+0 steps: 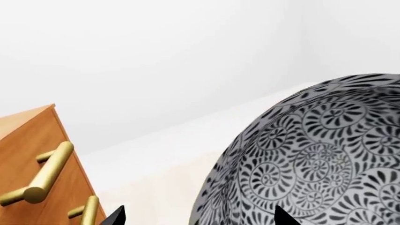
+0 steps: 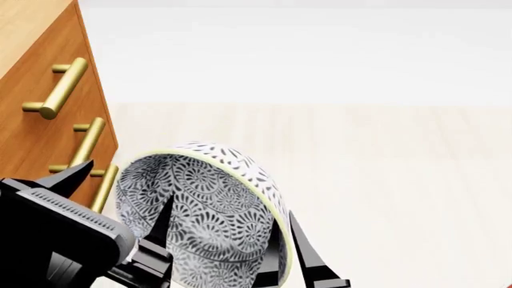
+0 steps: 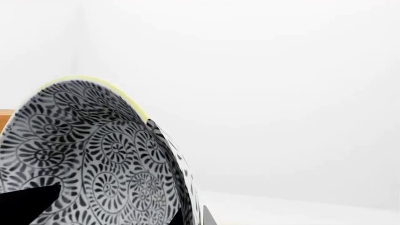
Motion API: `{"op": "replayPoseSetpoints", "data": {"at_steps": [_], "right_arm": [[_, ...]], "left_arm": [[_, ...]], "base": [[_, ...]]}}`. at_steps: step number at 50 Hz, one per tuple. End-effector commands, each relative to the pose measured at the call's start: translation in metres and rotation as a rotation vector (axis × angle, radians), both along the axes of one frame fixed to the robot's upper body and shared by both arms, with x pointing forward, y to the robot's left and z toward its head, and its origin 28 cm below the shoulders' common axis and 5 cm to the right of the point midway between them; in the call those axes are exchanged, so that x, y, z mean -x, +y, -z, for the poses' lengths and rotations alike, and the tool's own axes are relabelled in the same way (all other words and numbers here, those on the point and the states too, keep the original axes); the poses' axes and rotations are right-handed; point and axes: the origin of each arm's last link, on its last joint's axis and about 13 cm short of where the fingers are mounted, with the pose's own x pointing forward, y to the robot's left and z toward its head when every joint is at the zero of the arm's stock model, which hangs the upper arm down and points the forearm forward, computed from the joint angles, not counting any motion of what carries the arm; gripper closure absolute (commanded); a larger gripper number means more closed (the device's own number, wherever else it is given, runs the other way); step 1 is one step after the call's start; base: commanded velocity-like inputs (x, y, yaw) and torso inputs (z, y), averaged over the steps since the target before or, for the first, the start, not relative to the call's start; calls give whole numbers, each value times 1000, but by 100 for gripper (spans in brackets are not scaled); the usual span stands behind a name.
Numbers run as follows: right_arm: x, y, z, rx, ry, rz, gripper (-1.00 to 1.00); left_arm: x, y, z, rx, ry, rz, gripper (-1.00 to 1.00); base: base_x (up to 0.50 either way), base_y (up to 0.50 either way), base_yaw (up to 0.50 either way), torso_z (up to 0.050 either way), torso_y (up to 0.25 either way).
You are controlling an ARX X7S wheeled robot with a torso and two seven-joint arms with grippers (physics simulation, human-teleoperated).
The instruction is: Put the bowl on top of the cabinet.
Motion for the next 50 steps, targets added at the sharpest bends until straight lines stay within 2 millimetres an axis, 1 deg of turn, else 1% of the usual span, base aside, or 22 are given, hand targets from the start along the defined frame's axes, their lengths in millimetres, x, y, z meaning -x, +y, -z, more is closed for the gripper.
{"op": "replayPoseSetpoints", "data": {"at_steps": [1,3,4,26,39,40,50], "right_arm": [[-3,1,-6,3,-41,-1,100],[-3,1,-6,3,-42,-1,100],[-3,1,-6,3,-42,0,100],[-3,-1,-5,-1,-41,5,100],[-4,-2,-6,-14,-29,8,100],[-4,-2,-6,-14,-29,8,-100],[-5,-2,-7,-26,-21,8,-100]], "left_arm": [[-3,-1,-2,13,-20,6,-100],[-3,-1,-2,13,-18,10,-100],[-3,-1,-1,13,-17,10,100],[-2,-1,2,11,-20,17,100],[-1,0,0,14,-23,13,100],[-1,0,0,13,-23,13,100],[-1,0,-1,16,-23,10,100]], "base": [[0,0,0,10,0],[0,0,0,0,0],[0,0,0,0,0],[0,0,0,0,0],[0,0,0,0,0],[0,0,0,0,0],[0,0,0,0,1]]}}
